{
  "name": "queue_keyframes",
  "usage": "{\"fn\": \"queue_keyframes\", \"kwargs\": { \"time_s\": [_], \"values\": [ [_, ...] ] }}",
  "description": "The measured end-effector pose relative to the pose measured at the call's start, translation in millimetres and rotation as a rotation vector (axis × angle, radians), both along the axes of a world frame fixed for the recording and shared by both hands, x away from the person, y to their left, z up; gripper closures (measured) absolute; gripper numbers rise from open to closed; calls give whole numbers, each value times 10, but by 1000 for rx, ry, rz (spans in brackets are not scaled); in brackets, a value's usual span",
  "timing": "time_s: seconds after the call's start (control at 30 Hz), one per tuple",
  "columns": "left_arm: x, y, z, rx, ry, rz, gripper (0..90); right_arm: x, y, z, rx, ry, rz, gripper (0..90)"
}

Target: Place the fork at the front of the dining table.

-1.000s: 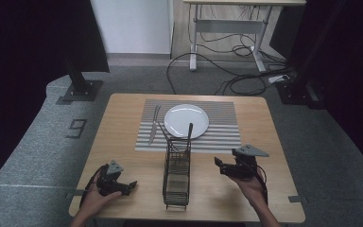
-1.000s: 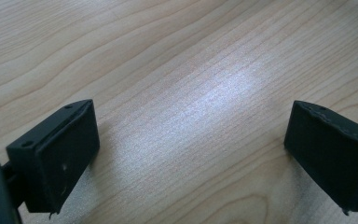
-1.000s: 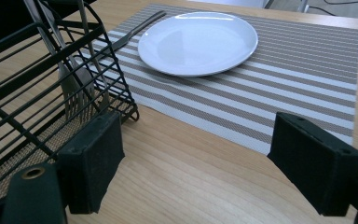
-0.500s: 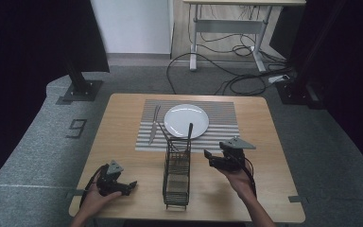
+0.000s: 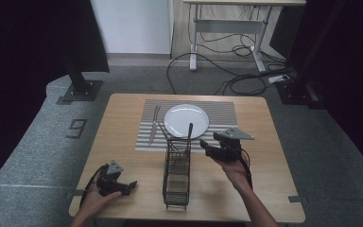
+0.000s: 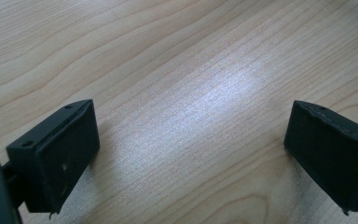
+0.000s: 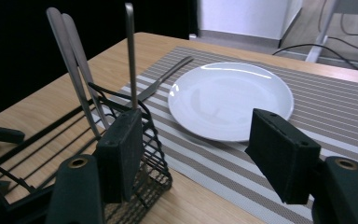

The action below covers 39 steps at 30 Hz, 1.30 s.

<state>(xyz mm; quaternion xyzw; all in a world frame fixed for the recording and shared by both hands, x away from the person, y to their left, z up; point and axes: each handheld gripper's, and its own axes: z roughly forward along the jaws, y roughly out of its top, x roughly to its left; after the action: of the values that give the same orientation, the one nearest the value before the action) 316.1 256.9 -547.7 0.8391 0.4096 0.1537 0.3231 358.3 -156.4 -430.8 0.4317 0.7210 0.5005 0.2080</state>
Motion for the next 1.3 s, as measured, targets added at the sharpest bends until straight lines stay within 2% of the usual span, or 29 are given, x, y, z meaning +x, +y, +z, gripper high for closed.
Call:
{"fn": "queue_keyframes", "kwargs": {
  "time_s": [0.1,0.43,0.87,1.3],
  "values": [
    [-1,0,0,0,0,0,29,50,72,24,-12,4,36,400],
    [0,0,0,0,0,0,29,112,227,91,-36,-19,65,458],
    [0,0,1,0,1,0,29,209,394,38,-43,-11,90,542],
    [0,0,0,0,1,0,29,231,464,-56,-34,-14,92,718]
  ]
}}
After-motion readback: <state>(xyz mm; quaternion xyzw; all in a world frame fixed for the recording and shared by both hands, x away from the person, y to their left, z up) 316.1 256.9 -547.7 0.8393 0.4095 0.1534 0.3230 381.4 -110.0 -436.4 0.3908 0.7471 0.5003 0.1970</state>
